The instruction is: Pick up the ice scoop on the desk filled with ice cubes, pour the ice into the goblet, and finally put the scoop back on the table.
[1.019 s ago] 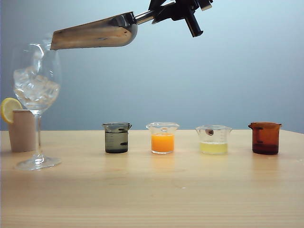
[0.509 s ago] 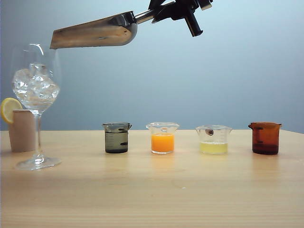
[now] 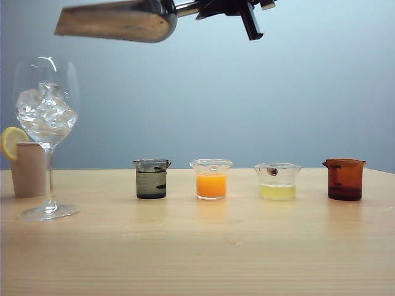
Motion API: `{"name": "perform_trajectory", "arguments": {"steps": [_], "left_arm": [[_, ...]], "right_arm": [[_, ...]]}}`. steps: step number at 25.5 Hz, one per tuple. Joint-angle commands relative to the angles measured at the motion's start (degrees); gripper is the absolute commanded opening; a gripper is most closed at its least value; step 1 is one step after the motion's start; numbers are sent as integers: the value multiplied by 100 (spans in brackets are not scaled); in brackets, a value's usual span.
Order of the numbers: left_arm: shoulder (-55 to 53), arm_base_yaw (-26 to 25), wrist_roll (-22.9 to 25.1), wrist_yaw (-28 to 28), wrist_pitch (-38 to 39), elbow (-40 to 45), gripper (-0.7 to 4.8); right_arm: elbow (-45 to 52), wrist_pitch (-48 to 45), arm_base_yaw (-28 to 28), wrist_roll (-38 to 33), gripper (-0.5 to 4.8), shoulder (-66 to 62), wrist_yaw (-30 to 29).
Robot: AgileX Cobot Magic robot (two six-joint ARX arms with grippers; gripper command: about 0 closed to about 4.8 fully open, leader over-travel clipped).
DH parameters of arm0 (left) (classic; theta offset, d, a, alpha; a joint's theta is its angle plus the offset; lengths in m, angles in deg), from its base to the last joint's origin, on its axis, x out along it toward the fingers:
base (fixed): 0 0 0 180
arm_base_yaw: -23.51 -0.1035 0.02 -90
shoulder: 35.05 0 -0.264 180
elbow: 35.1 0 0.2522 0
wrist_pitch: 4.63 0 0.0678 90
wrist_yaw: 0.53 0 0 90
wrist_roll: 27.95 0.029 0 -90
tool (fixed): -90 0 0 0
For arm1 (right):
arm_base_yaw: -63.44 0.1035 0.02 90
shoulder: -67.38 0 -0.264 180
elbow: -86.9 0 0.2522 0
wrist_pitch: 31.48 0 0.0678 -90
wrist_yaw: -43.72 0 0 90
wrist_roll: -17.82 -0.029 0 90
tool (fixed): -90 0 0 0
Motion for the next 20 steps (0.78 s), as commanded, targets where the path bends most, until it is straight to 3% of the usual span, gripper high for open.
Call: {"name": "perform_trajectory", "arguments": {"steps": [1,7,14,20], "left_arm": [[0,-7,4,-2,-33,-22,-5],[0,-7,4,-2,-35,-22,-5],[0,-7,4,-4,-37,-22,-5],[0,-7,9,-4,-37,-22,-5]], "right_arm": [[-50,103,-201,-66,-5,339,-212],[-50,710,-643,-7,-5,789,-658],[74,1808,-1027,691,-5,1351,-826],[695,1871,-1394,686,-5,1864,-1012]]}}
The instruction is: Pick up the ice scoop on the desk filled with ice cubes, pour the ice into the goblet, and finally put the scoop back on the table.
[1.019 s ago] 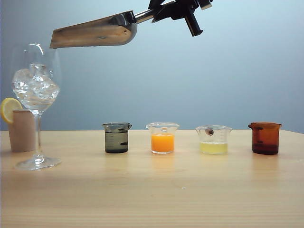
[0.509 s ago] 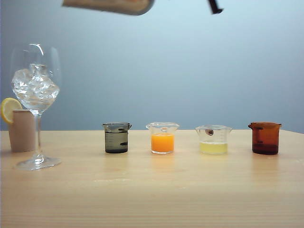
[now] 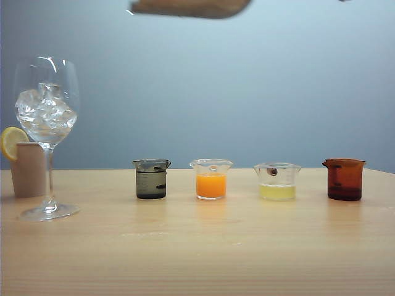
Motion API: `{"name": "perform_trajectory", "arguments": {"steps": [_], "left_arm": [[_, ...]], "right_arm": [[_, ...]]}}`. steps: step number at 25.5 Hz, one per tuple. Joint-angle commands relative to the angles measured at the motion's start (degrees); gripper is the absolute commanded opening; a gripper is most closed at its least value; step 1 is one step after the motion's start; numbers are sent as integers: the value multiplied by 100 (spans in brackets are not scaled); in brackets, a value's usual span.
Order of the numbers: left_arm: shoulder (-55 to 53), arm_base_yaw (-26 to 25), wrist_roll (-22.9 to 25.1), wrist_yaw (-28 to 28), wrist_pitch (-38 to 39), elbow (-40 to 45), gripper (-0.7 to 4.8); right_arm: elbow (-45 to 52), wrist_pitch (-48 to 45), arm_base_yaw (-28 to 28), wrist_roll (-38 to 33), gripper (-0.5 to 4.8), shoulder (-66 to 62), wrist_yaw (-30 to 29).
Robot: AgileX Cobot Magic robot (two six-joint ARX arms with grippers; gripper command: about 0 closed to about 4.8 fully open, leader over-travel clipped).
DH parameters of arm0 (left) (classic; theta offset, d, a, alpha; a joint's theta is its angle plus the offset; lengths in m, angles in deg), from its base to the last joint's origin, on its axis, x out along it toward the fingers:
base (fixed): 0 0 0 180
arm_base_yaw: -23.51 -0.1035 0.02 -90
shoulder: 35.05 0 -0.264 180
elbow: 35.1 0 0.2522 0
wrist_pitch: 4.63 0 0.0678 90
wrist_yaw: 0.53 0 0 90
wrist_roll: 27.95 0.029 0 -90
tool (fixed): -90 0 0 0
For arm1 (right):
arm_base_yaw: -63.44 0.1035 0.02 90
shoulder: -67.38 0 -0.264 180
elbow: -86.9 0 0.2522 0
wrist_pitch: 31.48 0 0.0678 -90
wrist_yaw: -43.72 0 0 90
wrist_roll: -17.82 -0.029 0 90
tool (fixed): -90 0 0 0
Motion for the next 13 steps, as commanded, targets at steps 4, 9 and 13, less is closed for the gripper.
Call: {"name": "perform_trajectory", "arguments": {"steps": [4,9,13], "left_arm": [[0,-7,7,-4,-33,-22,-5],[0,-7,9,-4,-31,-20,-5],[0,-7,11,-2,-31,-22,-5]], "right_arm": [[846,-59,-317,13,-5,627,-57],[1528,-57,-505,15,-5,1154,-35],[1921,-35,-739,15,-5,1453,-35]]}}
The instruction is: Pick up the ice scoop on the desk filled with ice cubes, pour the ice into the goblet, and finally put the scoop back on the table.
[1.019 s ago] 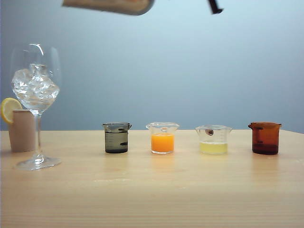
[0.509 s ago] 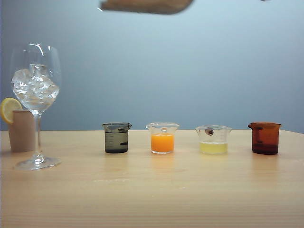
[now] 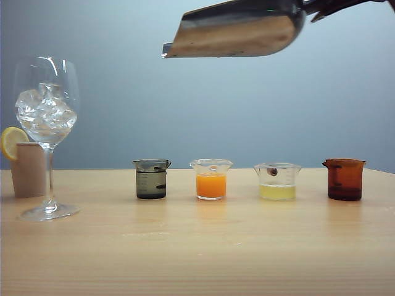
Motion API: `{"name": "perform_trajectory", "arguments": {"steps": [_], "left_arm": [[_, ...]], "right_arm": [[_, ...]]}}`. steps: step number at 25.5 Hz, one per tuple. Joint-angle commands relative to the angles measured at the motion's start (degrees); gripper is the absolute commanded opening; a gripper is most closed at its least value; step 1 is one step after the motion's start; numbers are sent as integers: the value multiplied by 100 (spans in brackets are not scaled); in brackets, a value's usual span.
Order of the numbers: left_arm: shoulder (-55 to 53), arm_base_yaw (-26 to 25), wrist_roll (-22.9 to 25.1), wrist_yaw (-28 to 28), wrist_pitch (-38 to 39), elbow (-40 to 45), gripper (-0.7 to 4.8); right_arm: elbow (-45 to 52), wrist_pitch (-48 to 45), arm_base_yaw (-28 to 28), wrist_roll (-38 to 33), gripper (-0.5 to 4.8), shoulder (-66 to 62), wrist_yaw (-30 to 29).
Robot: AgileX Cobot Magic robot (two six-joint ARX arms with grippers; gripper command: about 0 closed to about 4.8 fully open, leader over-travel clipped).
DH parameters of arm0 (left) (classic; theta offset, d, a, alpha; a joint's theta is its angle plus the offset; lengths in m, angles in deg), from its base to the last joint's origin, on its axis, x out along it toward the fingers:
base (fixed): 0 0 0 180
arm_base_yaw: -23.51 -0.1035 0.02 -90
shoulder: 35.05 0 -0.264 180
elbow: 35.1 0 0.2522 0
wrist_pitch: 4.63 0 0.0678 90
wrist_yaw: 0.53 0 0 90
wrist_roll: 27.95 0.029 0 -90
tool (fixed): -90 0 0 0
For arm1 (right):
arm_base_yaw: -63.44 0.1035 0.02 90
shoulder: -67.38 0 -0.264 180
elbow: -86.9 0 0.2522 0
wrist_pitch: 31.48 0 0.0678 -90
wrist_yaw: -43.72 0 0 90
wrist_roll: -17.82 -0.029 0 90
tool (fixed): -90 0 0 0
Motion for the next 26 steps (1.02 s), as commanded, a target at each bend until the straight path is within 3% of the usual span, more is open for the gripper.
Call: {"name": "perform_trajectory", "arguments": {"steps": [1,16,26], "left_arm": [[2,-7,15,-2,-35,-22,-5],[2,-7,24,-7,-37,-22,-5],[2,-7,22,-22,2,-22,-5]], "right_arm": [[321,-133,-258,-11,-5,297,7],[1687,179,-1757,173,-5,1335,-138],[1803,306,-2938,756,-5,1360,-138]]}}
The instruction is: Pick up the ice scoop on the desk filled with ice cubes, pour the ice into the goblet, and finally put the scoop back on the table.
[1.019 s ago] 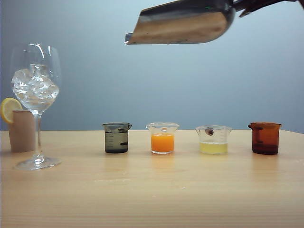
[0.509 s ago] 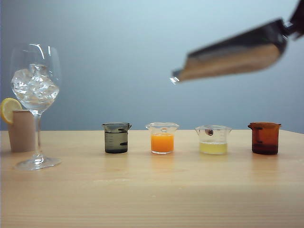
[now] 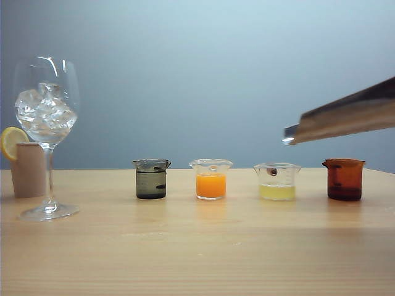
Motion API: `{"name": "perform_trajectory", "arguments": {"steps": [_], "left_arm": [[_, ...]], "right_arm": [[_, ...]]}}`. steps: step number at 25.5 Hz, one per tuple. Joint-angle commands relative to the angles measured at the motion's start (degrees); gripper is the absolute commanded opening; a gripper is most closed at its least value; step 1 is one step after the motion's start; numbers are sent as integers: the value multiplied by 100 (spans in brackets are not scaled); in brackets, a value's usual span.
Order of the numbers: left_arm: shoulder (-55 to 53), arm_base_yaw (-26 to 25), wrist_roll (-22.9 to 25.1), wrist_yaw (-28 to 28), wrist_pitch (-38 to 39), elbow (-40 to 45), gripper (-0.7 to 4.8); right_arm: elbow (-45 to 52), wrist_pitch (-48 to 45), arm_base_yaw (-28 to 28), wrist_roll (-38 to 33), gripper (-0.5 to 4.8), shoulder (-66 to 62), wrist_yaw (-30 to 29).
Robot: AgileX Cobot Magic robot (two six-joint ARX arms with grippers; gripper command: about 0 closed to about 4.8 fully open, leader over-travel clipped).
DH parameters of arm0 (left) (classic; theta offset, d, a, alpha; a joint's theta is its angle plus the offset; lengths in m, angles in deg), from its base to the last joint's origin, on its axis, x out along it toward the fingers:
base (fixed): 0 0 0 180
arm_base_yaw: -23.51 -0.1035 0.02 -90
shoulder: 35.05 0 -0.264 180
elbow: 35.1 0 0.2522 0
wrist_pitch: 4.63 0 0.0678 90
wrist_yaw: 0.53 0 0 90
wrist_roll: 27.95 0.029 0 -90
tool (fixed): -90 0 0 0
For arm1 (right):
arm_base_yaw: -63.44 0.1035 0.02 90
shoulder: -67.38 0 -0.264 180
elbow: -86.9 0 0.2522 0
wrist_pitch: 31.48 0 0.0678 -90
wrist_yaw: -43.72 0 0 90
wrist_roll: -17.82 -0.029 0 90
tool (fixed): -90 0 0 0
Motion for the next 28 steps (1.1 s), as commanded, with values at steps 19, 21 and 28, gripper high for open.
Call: {"name": "perform_trajectory", "arguments": {"steps": [19,21,28], "left_arm": [[7,-9,20,-24,-116,-22,-5],[7,-9,20,-24,-118,-22,-5],[7,-7,20,-24,-111,-22,-5]], "right_arm": [[323,-590,-2033,922,-5,-334,343],[323,-782,-2124,905,-5,-428,348],[321,-1735,-2184,699,-5,-1217,354]]}}
